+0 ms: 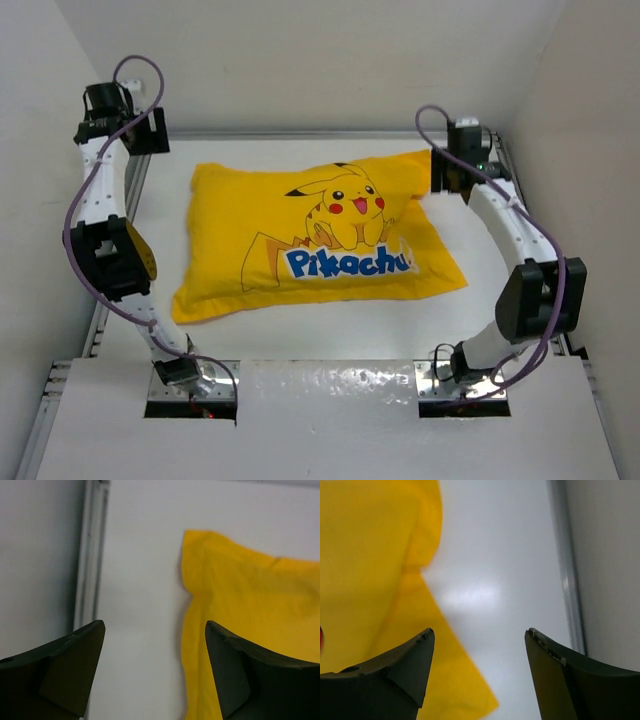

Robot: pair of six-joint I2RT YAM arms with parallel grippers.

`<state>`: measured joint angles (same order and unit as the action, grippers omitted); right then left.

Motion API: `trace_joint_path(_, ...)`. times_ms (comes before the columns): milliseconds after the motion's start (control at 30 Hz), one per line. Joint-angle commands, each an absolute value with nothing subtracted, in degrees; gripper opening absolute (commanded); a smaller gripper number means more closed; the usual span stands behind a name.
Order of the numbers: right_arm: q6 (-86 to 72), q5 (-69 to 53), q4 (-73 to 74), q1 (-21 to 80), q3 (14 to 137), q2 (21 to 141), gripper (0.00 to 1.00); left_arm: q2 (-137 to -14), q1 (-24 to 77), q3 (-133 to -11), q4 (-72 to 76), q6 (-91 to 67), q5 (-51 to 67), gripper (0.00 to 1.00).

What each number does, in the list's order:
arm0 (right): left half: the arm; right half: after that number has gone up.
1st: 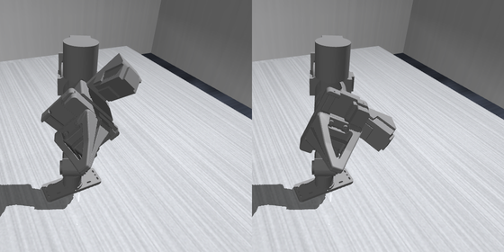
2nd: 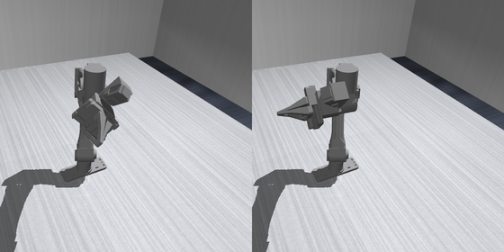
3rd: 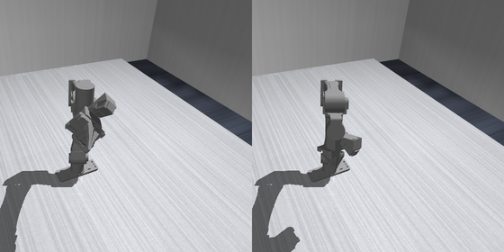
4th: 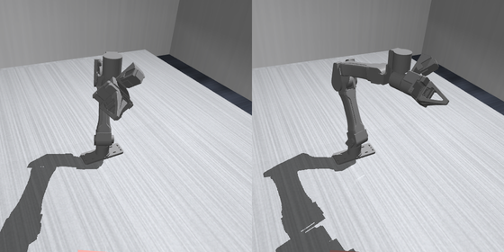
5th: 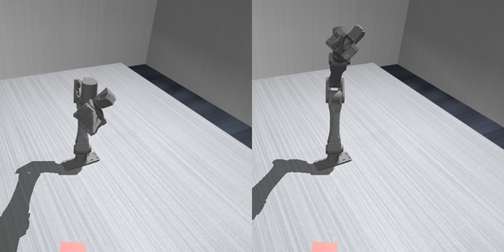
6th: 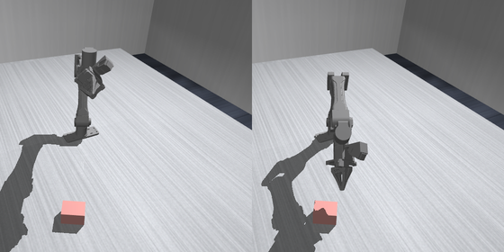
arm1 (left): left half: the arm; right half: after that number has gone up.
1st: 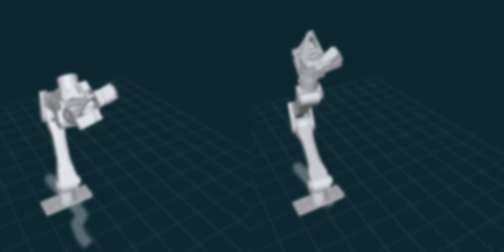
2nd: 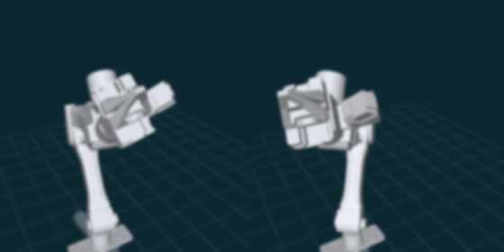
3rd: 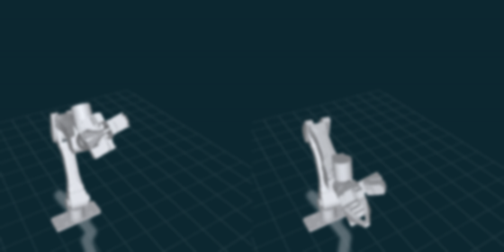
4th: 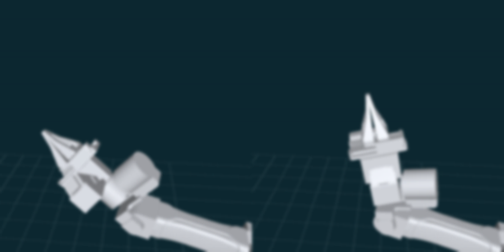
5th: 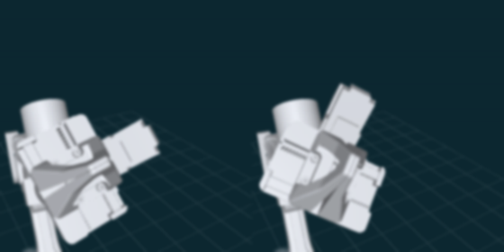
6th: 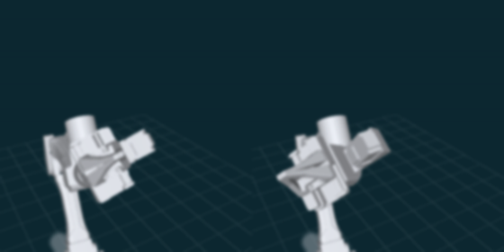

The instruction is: Put the pillow into the pillowcase

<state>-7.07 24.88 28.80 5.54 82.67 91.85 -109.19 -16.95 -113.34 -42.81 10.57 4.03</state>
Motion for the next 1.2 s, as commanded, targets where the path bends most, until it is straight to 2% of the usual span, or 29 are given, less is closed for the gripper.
trace_joint_path(0,-14.66,14.07,30.50,5.71,68.52,89.04,0.72,-107.07,-17.58,-103.84,-48.07,12.66,13.85,0.79)
trace_joint_path(100,-16.25,11.95,29.36,5.71,62.08,88.86,0.73,-102.77,-16.97,-94.86,-45.62,14.15,18.80,0.79)
trace_joint_path(300,-21.25,12.57,22.24,3.35,51.25,91.93,0.77,-95.11,-12.84,-81.40,-37.62,15.29,20.30,0.79)
trace_joint_path(400,-25.03,12.40,18.82,0.98,46.94,93.69,0.69,-94.04,-11.43,-76.74,-34.20,15.21,19.34,0.79)
trace_joint_path(433,-25.92,12.04,18.11,0.44,46.15,94.13,0.64,-94.13,-10.99,-74.81,-32.54,14.77,18.73,0.79)
trace_joint_path(467,-27.49,10.74,17.41,-0.78,44.58,94.13,0.53,-94.74,-10.90,-74.19,-31.82,14.59,17.42,0.77)
trace_joint_path(500,-28.29,10.03,17.40,-2.01,43.60,94.04,0.47,-95.36,-10.90,-73.66,-31.38,14.42,16.62,0.76)
trace_joint_path(533,-28.91,9.32,16.79,-3.41,41.85,93.78,0.32,-96.93,-10.90,-73.13,-30.85,13.80,15.74,0.73)
trace_joint_path(567,-29.79,8.71,16.70,-4.04,41.05,93.52,0.20,-97.90,-10.90,-73.04,-30.68,13.54,14.95,0.69)
trace_joint_path(600,-31.36,8.35,16.79,-4.65,40.17,93.08,0.09,-98.87,-10.81,-73.12,-30.67,13.27,13.64,0.59)
trace_joint_path(633,-32.07,8.70,16.96,-5.09,39.21,92.47,0.01,-99.83,-10.90,-73.21,-30.67,13.18,13.19,0.54)
trace_joint_path(667,-32.69,9.31,17.05,-5.62,37.29,90.81,0.00,-101.84,-10.90,-73.21,-30.59,13.10,13.01,0.48)
trace_joint_path(700,-34.26,11.23,17.40,-5.89,36.22,89.66,0.00,-102.65,-10.90,-73.30,-30.67,13.10,13.01,0.32)
trace_joint_path(733,-35.23,12.38,17.84,-6.32,34.38,86.86,0.00,-104.05,-10.90,-73.39,-30.50,12.75,13.01,0.24)
trace_joint_path(767,-37.59,14.74,18.45,-6.50,33.41,85.18,0.00,-104.67,-10.90,-73.48,-30.15,12.05,12.49,0.11)
trace_joint_path(833,-41.20,16.25,18.37,-6.85,30.25,79.40,0.00,-106.17,-10.90,-73.48,-29.71,11.43,11.61,0.00)
trace_joint_path(1033,-46.93,16.88,19.77,-6.86,26.02,69.97,0.00,-108.46,-10.90,-74.44,-30.06,11.69,9.85,0.00)
trace_joint_path(1067,-46.85,16.88,19.86,-6.86,26.19,69.61,0.04,-108.28,-10.90,-74.70,-29.97,11.86,9.67,0.00)
trace_joint_path(1167,-43.34,16.52,20.56,-6.86,28.90,68.64,0.29,-107.84,-10.90,-76.46,-30.84,12.30,9.67,0.02)
